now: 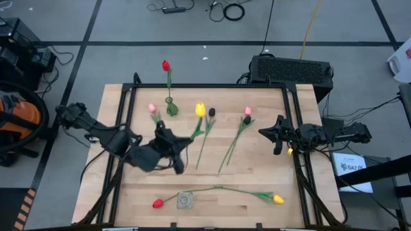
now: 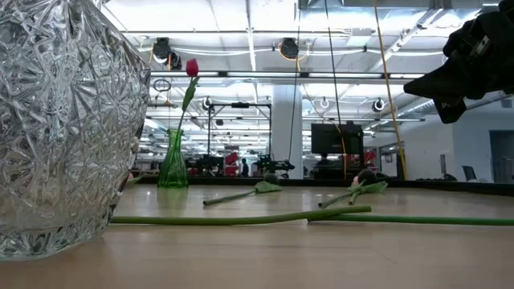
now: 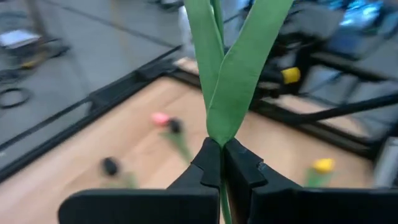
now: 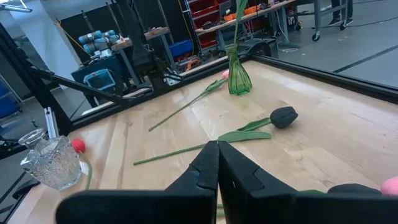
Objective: Sort flowers into vase by color
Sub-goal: Put the top yellow flower into the transparent vase
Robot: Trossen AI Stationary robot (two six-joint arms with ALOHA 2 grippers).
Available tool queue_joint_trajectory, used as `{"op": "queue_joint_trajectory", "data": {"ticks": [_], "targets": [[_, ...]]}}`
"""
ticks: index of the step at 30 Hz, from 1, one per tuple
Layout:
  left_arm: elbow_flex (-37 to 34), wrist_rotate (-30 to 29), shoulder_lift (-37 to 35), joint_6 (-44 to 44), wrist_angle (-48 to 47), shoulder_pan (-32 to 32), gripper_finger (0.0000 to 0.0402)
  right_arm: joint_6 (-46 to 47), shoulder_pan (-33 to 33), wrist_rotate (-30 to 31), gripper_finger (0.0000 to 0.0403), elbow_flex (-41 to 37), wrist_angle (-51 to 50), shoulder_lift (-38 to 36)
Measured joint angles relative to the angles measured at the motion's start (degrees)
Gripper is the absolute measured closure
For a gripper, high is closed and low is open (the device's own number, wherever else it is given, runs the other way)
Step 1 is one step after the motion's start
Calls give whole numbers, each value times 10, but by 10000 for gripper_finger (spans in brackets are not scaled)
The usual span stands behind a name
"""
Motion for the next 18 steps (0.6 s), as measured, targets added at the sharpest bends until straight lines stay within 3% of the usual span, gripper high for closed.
{"op": "queue_joint_trajectory", "data": {"ticks": [9, 18], "targets": [[-3, 12, 0, 126, 123, -109, 398, 0, 0, 0, 403, 0, 0, 0], [-131, -25, 0, 251, 423, -175, 398, 0, 0, 0, 403, 0, 0, 0]]}}
